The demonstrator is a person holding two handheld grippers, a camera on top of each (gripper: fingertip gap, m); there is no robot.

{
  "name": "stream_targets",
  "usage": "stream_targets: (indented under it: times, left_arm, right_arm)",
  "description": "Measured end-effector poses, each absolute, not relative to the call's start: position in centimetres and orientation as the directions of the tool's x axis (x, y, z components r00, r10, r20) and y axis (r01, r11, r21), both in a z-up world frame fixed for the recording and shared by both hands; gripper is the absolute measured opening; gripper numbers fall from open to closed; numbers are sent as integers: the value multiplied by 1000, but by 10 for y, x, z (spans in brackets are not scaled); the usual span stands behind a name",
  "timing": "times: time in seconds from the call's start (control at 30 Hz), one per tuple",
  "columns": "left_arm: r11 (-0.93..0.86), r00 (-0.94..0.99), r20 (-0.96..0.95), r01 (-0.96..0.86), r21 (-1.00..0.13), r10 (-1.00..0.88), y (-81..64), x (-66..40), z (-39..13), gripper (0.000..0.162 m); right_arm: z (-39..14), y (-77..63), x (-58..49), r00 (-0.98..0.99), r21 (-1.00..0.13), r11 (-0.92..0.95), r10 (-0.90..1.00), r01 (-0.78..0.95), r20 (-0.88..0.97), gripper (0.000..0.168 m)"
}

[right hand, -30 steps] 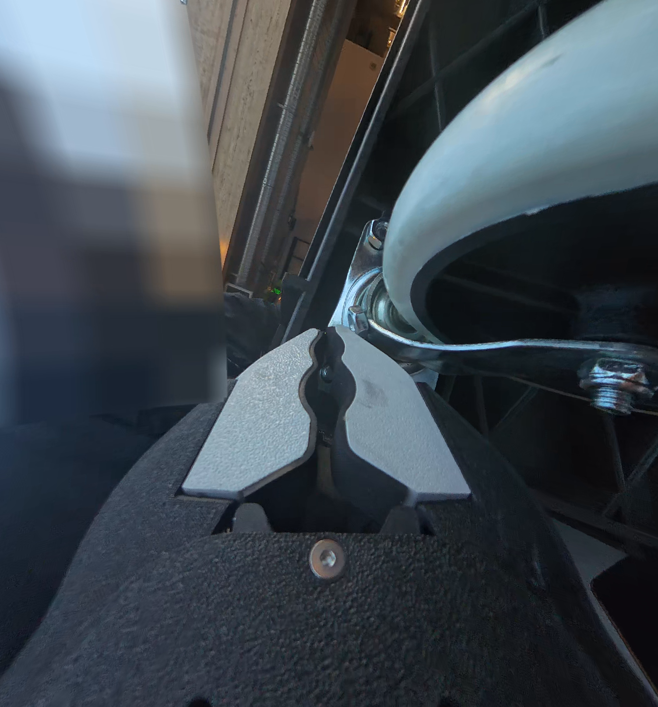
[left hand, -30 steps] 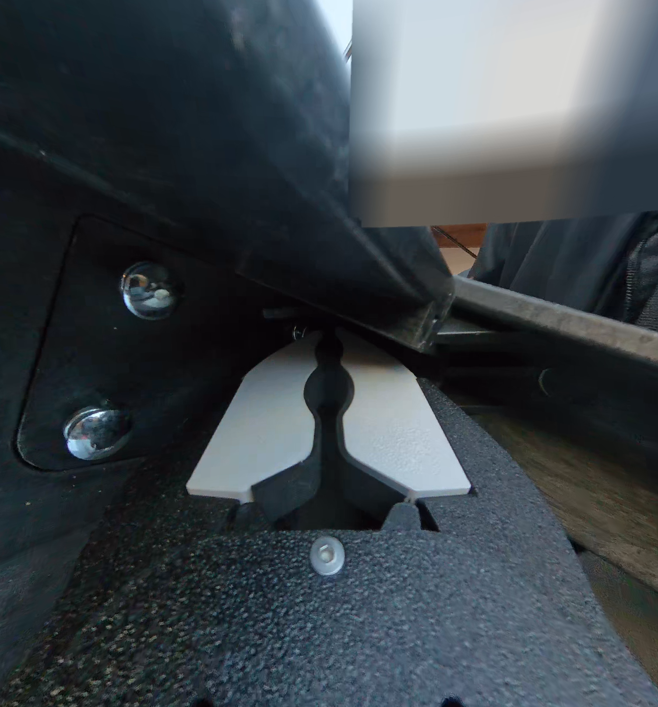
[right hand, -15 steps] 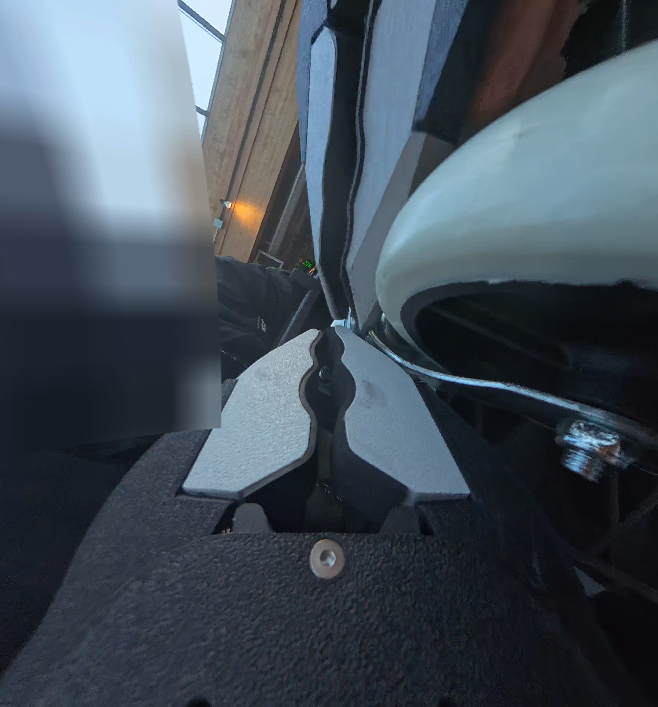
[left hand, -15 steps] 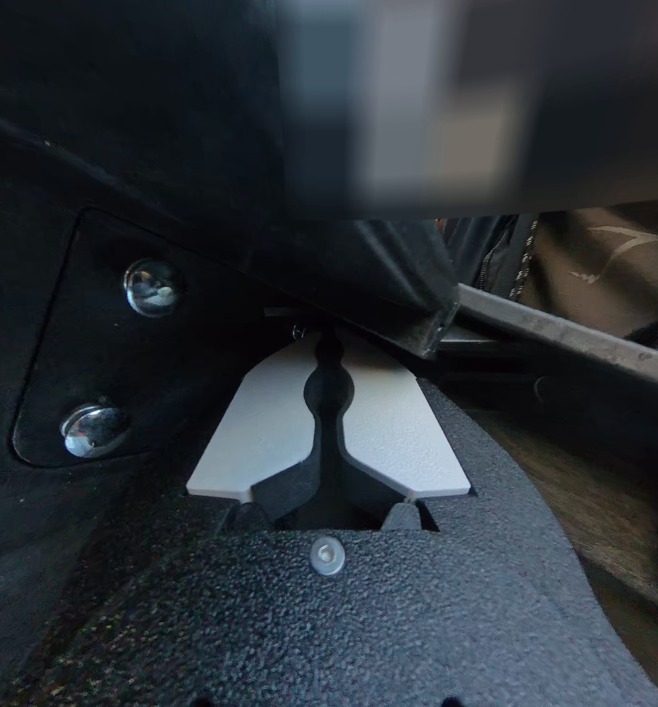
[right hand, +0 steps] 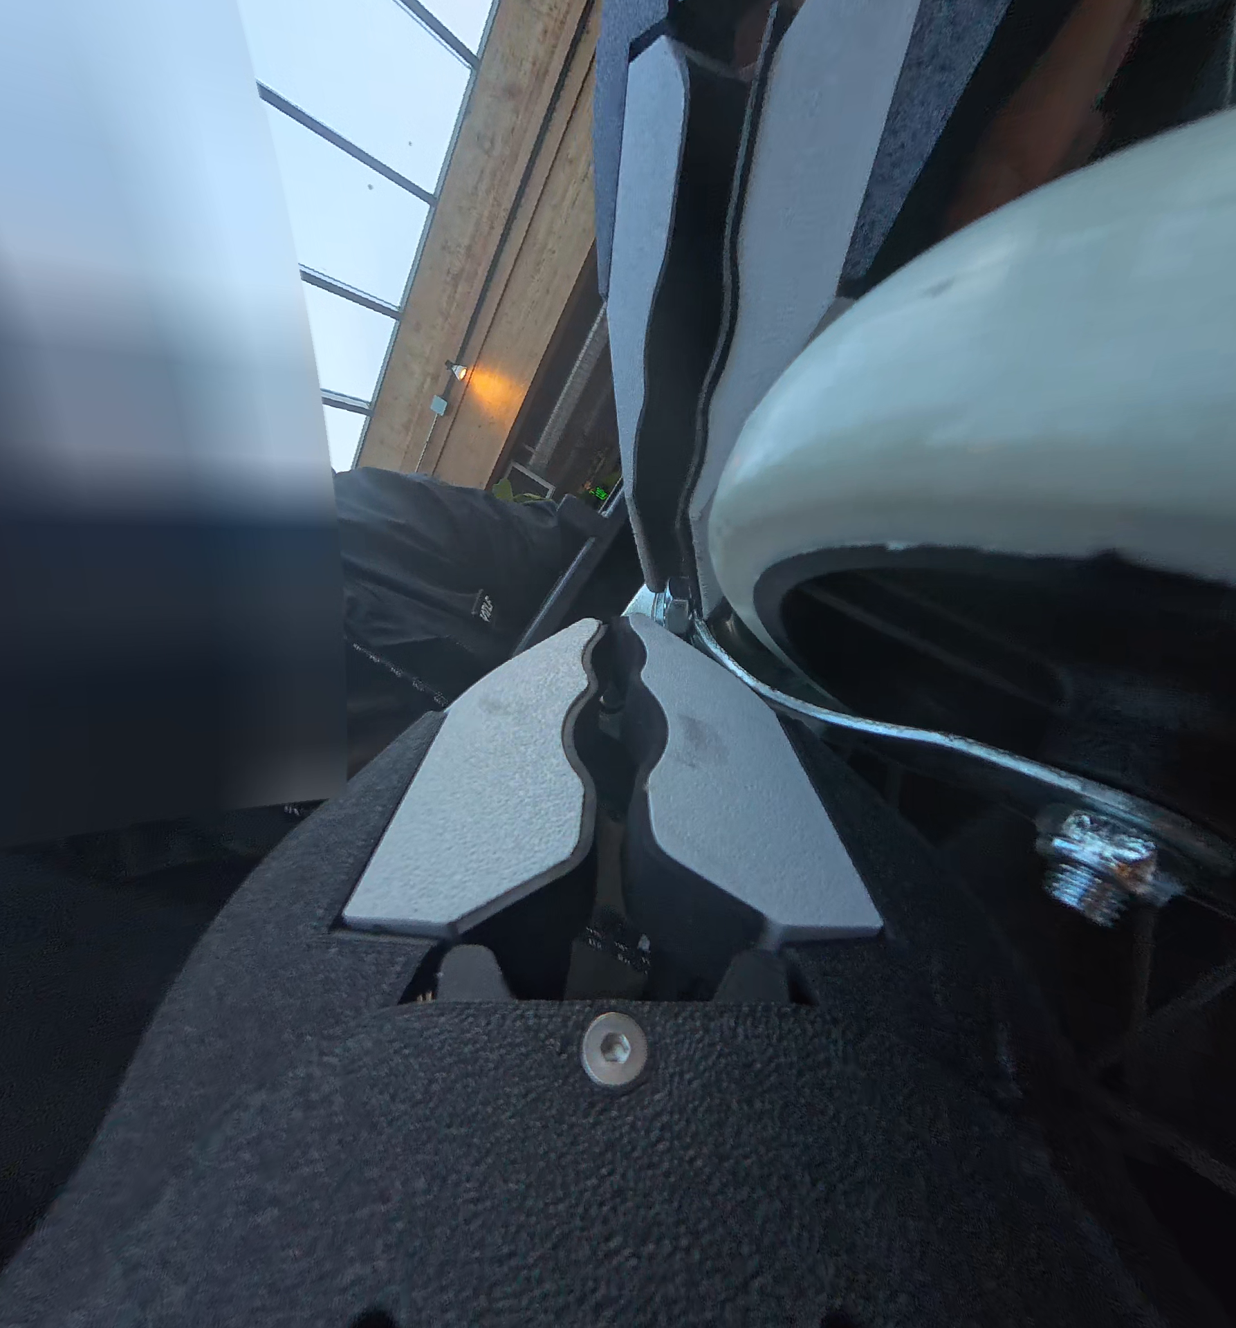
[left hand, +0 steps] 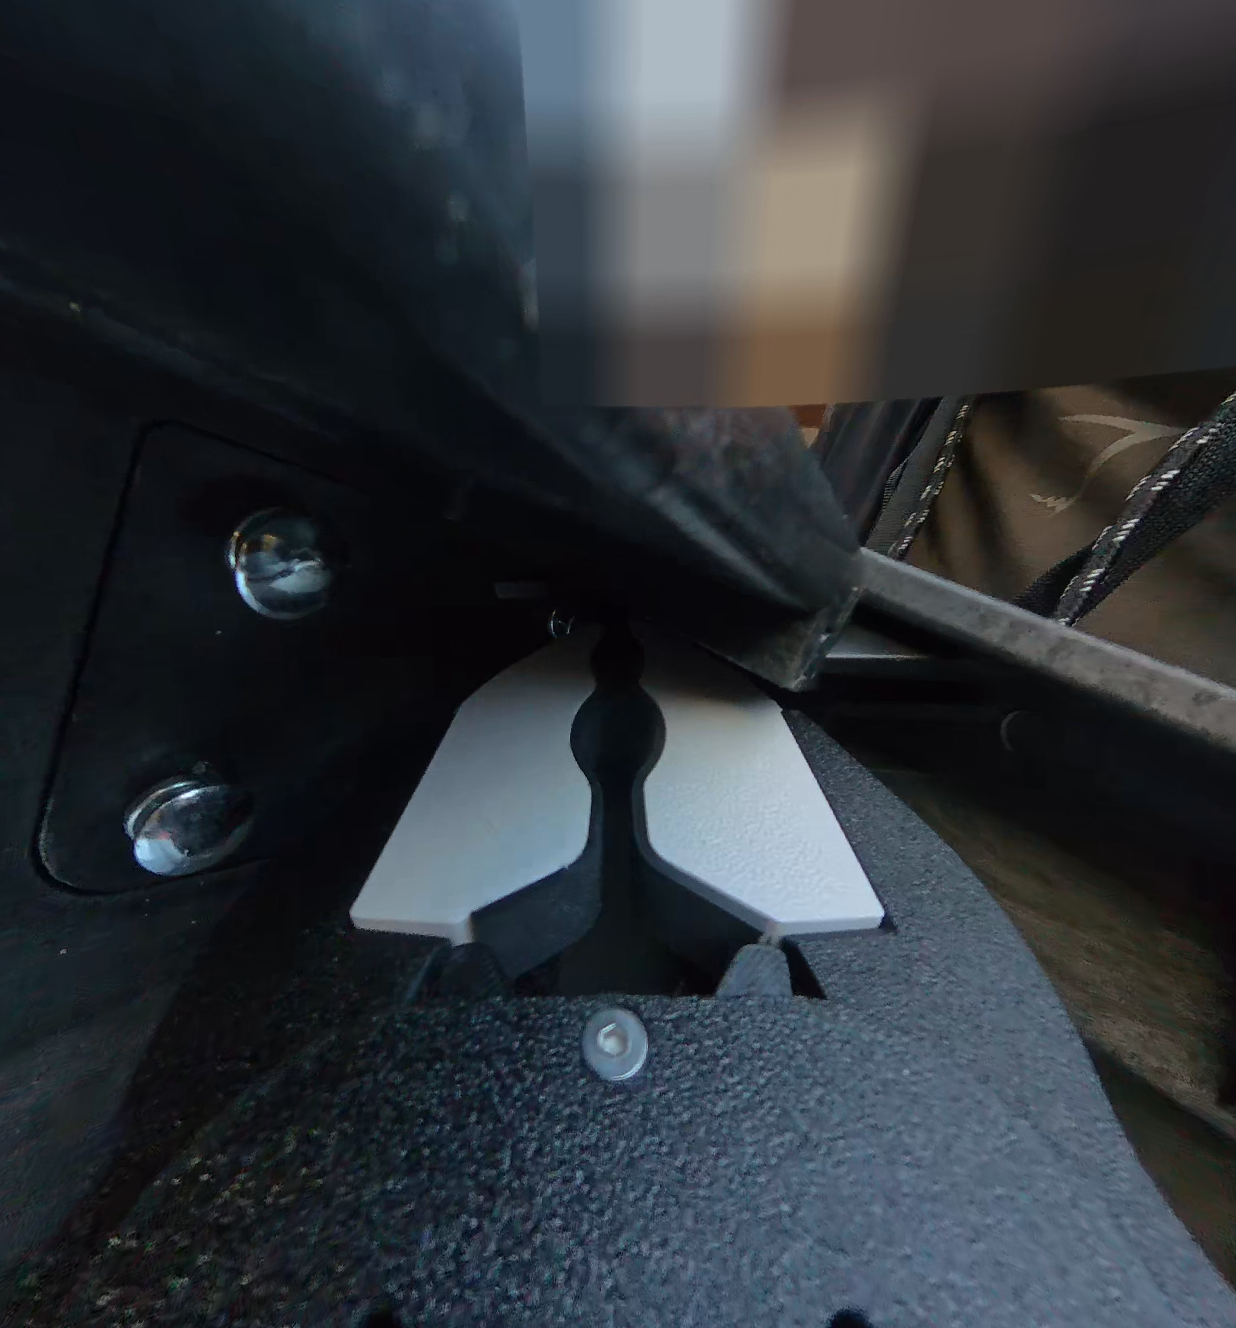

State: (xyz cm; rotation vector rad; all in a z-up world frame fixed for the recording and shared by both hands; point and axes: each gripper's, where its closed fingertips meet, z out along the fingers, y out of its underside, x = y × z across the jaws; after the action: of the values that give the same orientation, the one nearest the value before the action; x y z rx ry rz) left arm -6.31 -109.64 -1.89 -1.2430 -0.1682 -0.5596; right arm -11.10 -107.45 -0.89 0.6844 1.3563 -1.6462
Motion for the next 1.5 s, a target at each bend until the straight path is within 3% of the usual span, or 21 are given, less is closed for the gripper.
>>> stream_targets:
  times: [0.73,1.13,1.4,1.5]
  left_arm:
    - [219,886,394,447,-868,-245,-1095,-63,-20,0]
    - [223,879,398,456,-862,-261,-1094,-62,-21,0]
    - [223,881,397,453,-863,-256,-1094,-62,-21,0]
    - [219,884,398,451,-865,-246,-1095,-62,-21,0]
  right_arm:
    - [-10,-1071,-111,-587,-585,-72,-180,808,-789,4]
    - [-17,-1071,-112,-625,-625,-96,-266,774,-734,3]
    - [-27,-1060,-109,-676,-663,-132,-159,737,-720,3]
    - [-45,-1025,-108,-679,-658,-238,-12,715,-734,4]
